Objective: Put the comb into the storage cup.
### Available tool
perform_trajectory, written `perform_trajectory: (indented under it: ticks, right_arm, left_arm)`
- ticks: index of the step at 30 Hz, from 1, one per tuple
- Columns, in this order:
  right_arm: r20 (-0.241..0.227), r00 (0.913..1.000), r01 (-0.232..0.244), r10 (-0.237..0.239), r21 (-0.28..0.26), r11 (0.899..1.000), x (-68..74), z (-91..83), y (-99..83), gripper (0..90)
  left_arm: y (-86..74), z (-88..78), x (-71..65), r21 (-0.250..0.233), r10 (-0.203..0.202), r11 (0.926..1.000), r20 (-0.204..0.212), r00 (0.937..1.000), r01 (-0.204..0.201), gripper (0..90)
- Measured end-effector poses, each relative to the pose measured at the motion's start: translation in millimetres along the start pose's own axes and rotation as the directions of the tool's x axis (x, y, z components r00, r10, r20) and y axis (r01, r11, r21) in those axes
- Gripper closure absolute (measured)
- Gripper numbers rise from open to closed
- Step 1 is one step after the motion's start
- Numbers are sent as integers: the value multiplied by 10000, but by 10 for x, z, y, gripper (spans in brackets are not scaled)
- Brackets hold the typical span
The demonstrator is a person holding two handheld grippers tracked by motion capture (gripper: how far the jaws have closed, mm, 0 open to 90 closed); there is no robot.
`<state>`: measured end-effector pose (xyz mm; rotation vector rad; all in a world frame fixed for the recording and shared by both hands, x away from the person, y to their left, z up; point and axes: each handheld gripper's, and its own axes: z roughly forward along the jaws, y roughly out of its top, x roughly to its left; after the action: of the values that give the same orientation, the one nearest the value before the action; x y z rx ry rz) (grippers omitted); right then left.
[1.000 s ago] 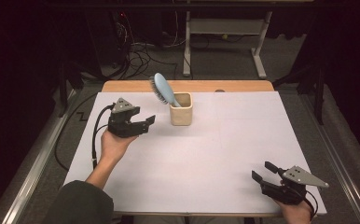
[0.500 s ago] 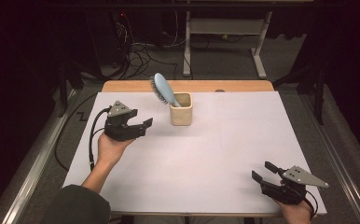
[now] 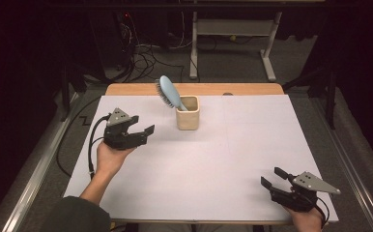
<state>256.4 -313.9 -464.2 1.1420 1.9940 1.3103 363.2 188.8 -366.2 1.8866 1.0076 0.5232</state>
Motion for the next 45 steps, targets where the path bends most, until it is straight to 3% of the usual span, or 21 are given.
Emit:
perform_trajectory:
  ticks: [8, 19, 32, 36, 39, 45]
  right_arm:
    - [-84, 9999, -140, 141, 103, 9998, -14, 24, 2, 360]
    - [-5, 9995, -331, 331, -88, 9994, -23, 2, -5, 361]
    - [-29, 9997, -254, 254, -73, 9997, -12, 6, -1, 361]
    - [-51, 9997, -248, 248, -115, 9996, -11, -1, -1, 361]
    - [-26, 9997, -261, 261, -81, 9996, -14, 4, -1, 361]
    - [-18, 9997, -245, 245, -89, 9997, -11, 2, 0, 361]
  left_arm:
    - [30, -59, 4, -299, 27, 9995, 192, 9998, -21, 310]
    - [6, -119, 11, -212, 73, 9998, 166, 9998, -69, 310]
    - [-167, -198, 5, -115, -22, 9999, 123, 9999, 23, 309]
    - [-242, -198, 16, -225, -297, 9993, 147, 9994, 301, 311]
    - [-296, -188, 7, -64, -171, 9998, 90, 9998, 172, 312]
    - [-376, -231, 2, -93, -302, 9995, 113, 9995, 303, 311]
